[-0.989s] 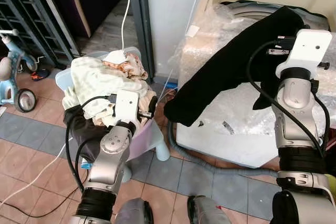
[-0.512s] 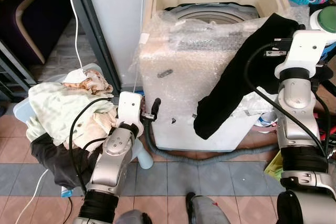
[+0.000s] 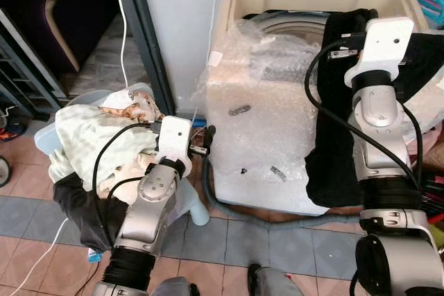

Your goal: Clothes washing

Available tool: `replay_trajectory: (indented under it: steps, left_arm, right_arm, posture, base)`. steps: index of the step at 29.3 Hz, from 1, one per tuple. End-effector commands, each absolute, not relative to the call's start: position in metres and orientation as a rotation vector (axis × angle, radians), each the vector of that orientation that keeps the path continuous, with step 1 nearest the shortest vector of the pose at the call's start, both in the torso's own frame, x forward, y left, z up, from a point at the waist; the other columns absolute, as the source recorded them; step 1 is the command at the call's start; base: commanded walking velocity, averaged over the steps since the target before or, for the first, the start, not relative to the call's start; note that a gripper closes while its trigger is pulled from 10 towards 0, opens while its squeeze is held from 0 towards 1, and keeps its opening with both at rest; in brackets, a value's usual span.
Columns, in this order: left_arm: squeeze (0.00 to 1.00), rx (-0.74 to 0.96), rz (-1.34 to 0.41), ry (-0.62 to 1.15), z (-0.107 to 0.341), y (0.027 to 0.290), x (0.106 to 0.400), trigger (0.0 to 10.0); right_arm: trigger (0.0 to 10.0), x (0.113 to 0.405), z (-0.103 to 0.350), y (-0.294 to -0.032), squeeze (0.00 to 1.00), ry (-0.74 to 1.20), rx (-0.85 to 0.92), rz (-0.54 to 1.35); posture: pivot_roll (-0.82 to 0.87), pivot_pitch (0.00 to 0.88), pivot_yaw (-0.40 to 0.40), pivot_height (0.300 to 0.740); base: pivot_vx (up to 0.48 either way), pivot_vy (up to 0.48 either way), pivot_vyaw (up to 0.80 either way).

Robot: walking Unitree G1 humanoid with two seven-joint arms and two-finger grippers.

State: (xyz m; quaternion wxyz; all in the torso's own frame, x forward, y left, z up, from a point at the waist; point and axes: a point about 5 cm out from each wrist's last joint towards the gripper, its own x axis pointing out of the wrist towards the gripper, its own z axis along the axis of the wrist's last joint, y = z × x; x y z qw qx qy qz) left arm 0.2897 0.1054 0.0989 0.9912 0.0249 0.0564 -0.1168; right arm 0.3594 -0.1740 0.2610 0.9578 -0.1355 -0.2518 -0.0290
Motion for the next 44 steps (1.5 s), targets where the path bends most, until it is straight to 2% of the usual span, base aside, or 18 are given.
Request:
replay_trajectory:
  steps: [1,6,11,15,18,23,25,26,27,28,33,36,37,39,44]
  left_arm:
    - [0.0,0.052,-0.244,0.134,0.095,0.102,0.288,10.0]
    - [0.0,0.064,-0.198,0.163,0.091,0.11,0.29,10.0]
    - [0.0,0.075,-0.182,0.172,0.088,0.117,0.288,10.0]
    - [0.0,0.08,-0.183,0.178,0.087,0.114,0.288,10.0]
    - [0.0,0.074,-0.18,0.178,0.088,0.111,0.289,10.0]
    - [0.0,0.068,-0.175,0.175,0.088,0.109,0.289,10.0]
    - [0.0,0.068,-0.17,0.174,0.089,0.108,0.289,10.0]
    - [0.0,0.068,-0.168,0.177,0.088,0.109,0.289,10.0]
    - [0.0,0.068,-0.167,0.179,0.088,0.109,0.289,10.0]
    - [0.0,0.069,-0.166,0.184,0.087,0.109,0.288,10.0]
    - [0.0,0.072,-0.166,0.193,0.086,0.11,0.288,10.0]
    - [0.0,0.074,-0.174,0.206,0.084,0.108,0.288,10.0]
    - [0.0,0.075,-0.175,0.206,0.084,0.107,0.288,10.0]
    - [0.0,0.076,-0.176,0.205,0.084,0.107,0.287,10.0]
    - [0.0,0.078,-0.175,0.215,0.082,0.107,0.286,10.0]
  right_arm:
    - [10.0,0.362,0.273,-0.178,0.0,-0.549,-0.273,-0.071]
    - [10.0,0.372,0.294,-0.18,0.0,-0.586,-0.29,-0.074]
    - [10.0,0.386,0.336,-0.19,0.0,-0.661,-0.297,-0.095]
    - [10.0,0.39,0.368,-0.189,0.0,-0.723,-0.31,-0.09]
    - [10.0,0.395,0.372,-0.188,0.0,-0.7,-0.328,-0.106]
    - [10.0,0.417,0.317,-0.178,0.0,-0.397,-0.331,-0.035]
    - [10.0,0.423,0.259,-0.175,0.0,-0.093,-0.357,0.04]
    - [10.0,0.422,0.236,-0.173,0.29,0.009,-0.349,0.078]
    - [10.0,0.42,0.223,-0.173,0.29,0.063,-0.341,0.102]
    - [10.0,0.416,0.205,-0.17,1.0,0.118,-0.325,0.153]
    - [10.0,0.413,0.2,-0.174,1.0,0.093,-0.315,0.18]
    - [10.0,0.412,0.222,-0.184,1.0,-0.06,-0.29,0.143]
    - [10.0,0.408,0.235,-0.186,1.0,-0.155,-0.242,0.192]
    - [10.0,0.403,0.243,-0.186,1.0,-0.209,-0.212,0.246]
    - [10.0,0.385,0.245,-0.201,1.0,-0.267,-0.23,0.327]
  posture:
    - [-0.03,0.129,0.063,0.74]
    - [-0.03,0.109,0.057,0.74]
    - [-0.01,0.094,0.05,0.74]
    - [-0.02,0.107,0.051,0.74]
    - [-0.01,0.099,0.04,0.74]
    - [-0.01,0.095,0.033,0.74]
    - [0.0,0.096,0.033,0.74]
    - [0.0,0.097,0.033,0.74]
    - [-0.01,0.097,0.033,0.74]
    - [0.0,0.099,0.034,0.74]
    - [-0.02,0.104,0.034,0.74]
    - [-0.02,0.104,0.033,0.74]
    - [-0.02,0.103,0.03,0.74]
    - [-0.02,0.103,0.03,0.74]
    - [-0.03,0.103,0.032,0.74]
  base:
    - [0.439,0.0,0.0]
    - [0.227,0.0,0.0]
    - [0.0,0.0,0.0]
    - [0.0,0.0,0.0]
    - [0.0,0.0,0.0]
    - [0.0,0.0,0.0]
    - [0.0,0.0,0.0]
    - [0.0,0.0,0.0]
    - [0.0,0.0,0.0]
    - [0.0,0.0,0.0]
    - [0.0,0.0,0.0]
    - [0.0,0.0,0.0]
    - [0.0,0.0,0.0]
    - [0.0,0.0,0.0]
    - [0.0,0.0,0.0]
